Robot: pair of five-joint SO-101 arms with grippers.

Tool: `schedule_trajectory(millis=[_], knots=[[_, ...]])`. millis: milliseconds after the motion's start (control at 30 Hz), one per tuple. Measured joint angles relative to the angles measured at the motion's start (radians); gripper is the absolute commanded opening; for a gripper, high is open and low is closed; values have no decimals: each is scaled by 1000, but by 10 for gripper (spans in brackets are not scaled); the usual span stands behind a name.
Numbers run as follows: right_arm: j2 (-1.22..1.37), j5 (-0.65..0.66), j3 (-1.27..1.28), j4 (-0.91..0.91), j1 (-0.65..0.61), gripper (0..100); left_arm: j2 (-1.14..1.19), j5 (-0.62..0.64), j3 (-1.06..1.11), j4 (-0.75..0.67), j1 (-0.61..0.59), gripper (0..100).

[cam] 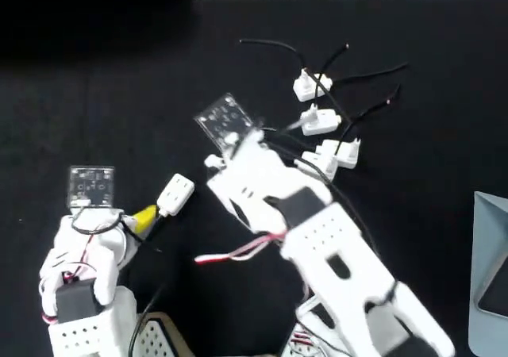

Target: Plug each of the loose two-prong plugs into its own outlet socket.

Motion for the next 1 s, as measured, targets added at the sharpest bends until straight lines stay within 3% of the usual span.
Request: schedule_trajectory(millis=[467,1000], knots=[[430,123,-241,3,-104,11,-2,2,0,-8,-38,360],[683,163,-399,3,-129,11,-2,2,0,-8,-38,360]])
